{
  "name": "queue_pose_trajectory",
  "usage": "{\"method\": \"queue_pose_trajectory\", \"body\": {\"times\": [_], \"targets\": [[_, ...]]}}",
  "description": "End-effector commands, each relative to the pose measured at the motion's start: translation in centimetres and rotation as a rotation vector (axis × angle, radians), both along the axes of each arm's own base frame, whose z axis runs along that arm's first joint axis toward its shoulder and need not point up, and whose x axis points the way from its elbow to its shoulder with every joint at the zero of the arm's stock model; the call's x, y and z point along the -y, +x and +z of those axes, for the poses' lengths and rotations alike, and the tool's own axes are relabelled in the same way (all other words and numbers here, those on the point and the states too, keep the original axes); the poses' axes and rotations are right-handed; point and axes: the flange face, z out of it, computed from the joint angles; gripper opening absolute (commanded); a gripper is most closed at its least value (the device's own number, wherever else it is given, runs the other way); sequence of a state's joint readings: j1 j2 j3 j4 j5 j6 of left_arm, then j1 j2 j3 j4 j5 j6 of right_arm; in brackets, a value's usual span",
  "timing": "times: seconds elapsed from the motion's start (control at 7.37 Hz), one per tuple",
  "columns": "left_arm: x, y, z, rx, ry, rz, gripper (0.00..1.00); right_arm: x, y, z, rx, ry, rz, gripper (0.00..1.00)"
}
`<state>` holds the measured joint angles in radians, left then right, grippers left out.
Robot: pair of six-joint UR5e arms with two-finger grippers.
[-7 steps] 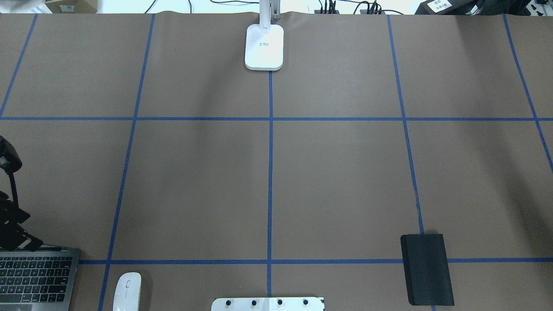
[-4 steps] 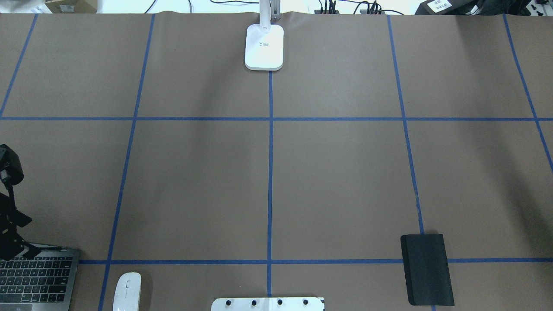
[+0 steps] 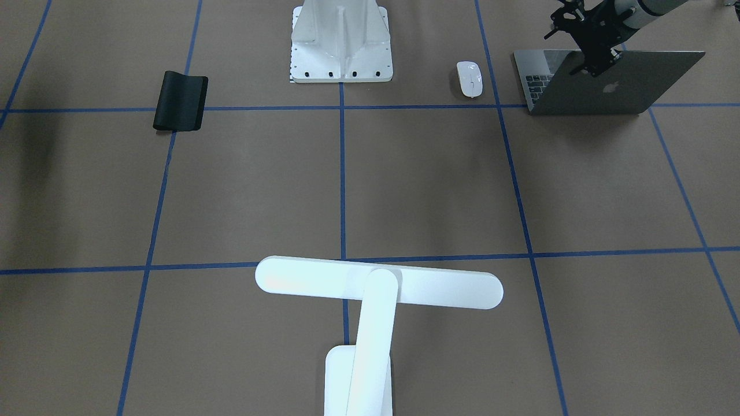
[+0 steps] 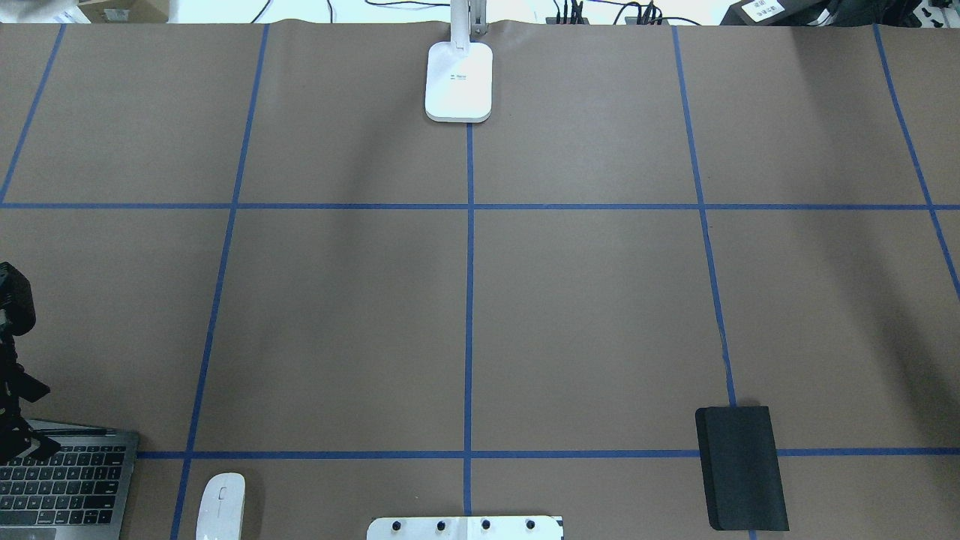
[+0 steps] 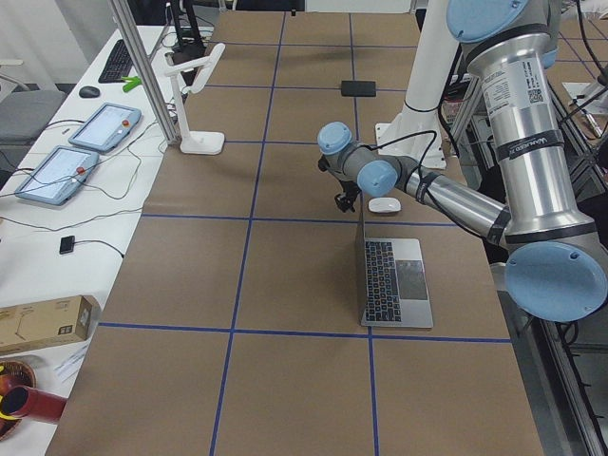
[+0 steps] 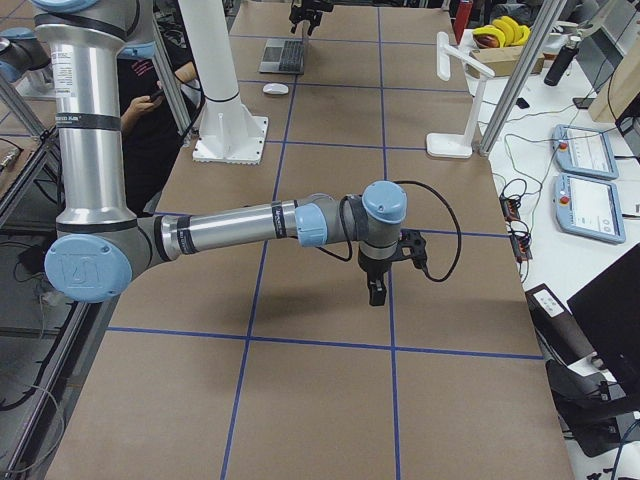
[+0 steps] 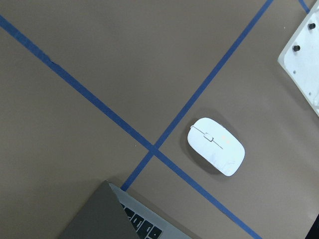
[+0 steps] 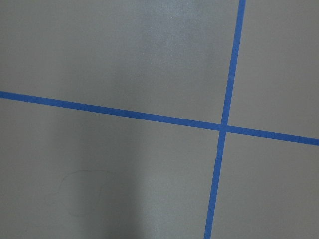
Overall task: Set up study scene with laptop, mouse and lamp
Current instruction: 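Lower the left gripper onto the edge of the silver laptop, then grasp the silver laptop with the left gripper and lift it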
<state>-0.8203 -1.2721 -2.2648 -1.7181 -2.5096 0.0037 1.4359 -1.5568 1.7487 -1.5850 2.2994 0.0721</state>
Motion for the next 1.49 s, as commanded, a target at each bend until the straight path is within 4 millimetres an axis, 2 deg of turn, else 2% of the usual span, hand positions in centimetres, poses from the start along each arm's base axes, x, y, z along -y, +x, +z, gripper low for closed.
{"method": "queue_pose_trajectory", "body": {"times": [0.0, 0.27, 0.68, 0.95, 1.09, 1.36], "targets": [[-0.2, 0.2, 0.1, -0.02, 0.051, 0.041, 0.97, 0.1, 0.0, -0.1, 0.0, 0.002, 0.0, 1.0], [-0.2, 0.2, 0.1, -0.024, 0.06, 0.048, 0.97, 0.1, 0.0, -0.1, 0.0, 0.003, 0.0, 1.0], [-0.9, -0.4, 1.4, -0.025, 0.093, 0.088, 0.97, 0.2, 0.0, -0.2, 0.001, 0.004, 0.001, 1.0], [-0.8, -0.5, 1.3, -0.037, 0.123, 0.101, 0.89, 0.2, 0.0, -0.2, 0.001, 0.004, 0.001, 1.0], [-0.5, -0.6, 1.8, -0.03, 0.214, 0.126, 0.83, 0.2, 0.0, -0.3, 0.001, 0.005, 0.001, 1.0], [-0.6, -1.1, 2.3, -0.027, 0.253, 0.146, 0.82, 0.2, -0.1, -0.4, 0.001, 0.007, 0.0, 1.0]]}}
